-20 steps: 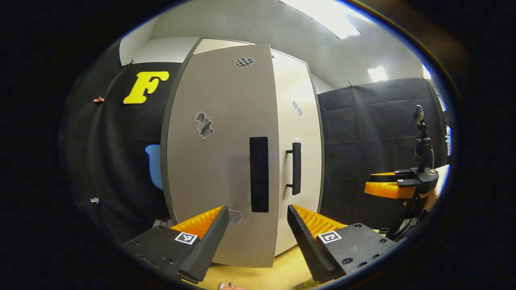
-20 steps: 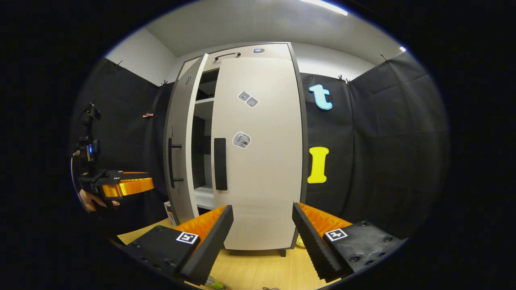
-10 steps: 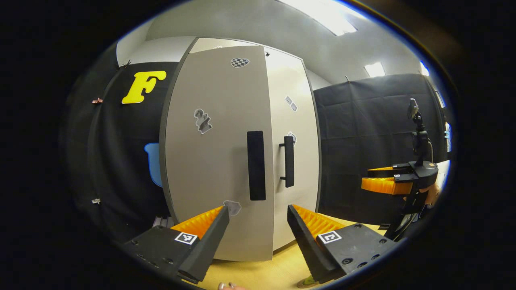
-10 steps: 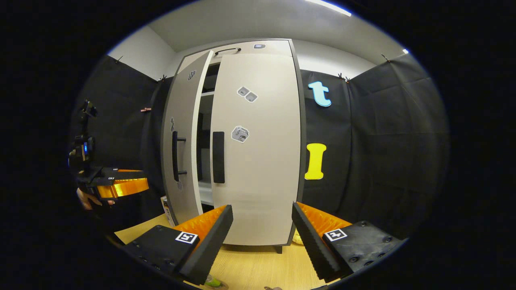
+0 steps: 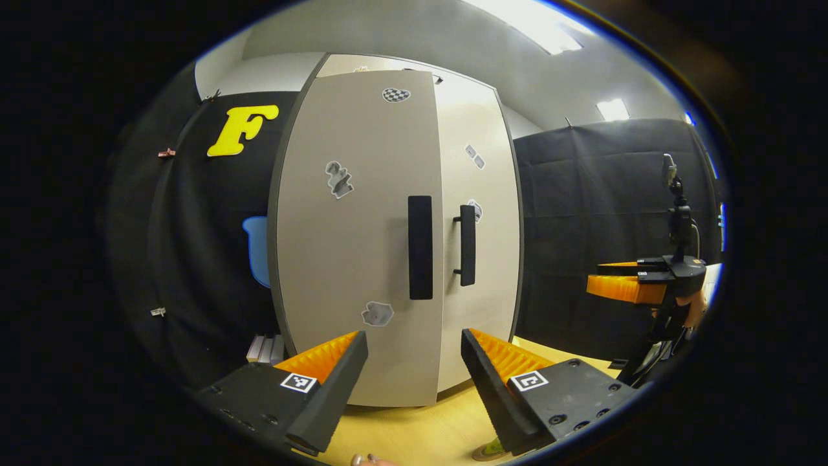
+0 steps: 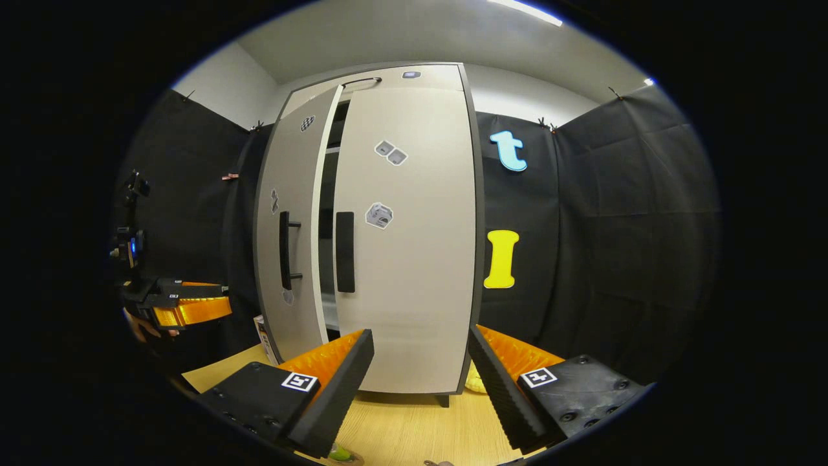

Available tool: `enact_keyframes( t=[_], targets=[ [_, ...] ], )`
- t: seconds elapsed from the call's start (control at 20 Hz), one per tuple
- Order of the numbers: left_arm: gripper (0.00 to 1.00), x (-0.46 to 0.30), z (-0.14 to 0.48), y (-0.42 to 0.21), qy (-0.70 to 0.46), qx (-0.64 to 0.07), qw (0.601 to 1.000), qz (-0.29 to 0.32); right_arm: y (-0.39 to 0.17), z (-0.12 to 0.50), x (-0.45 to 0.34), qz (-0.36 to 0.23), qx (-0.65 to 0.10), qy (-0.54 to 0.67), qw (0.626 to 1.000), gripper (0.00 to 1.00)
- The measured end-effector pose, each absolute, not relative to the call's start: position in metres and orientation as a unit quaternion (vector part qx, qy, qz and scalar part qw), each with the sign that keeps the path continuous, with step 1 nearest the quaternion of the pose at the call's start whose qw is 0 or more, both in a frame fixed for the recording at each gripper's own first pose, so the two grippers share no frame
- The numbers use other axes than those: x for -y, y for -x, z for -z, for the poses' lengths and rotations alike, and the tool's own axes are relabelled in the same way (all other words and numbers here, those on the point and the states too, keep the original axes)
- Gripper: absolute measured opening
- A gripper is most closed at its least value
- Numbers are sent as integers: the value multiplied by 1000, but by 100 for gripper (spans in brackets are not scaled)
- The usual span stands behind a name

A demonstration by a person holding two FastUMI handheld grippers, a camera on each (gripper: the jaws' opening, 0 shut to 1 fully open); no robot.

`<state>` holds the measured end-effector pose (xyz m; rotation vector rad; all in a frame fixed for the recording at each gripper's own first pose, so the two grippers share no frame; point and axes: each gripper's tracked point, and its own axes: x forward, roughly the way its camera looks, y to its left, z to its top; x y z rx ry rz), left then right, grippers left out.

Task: Grasp the bottle in the cabinet with the left hand and place it on the coaster, then close the right door with the right hand and the left door with the left hand.

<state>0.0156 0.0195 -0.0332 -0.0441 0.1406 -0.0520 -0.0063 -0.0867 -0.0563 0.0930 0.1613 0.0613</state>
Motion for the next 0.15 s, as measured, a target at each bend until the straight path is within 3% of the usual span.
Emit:
enact_keyframes(
  t=[0.15],
  targets=[
    [93,-19,34,-17,24,-72,997,23,6,59,86,-33,-84,-44,995,98]
  ],
)
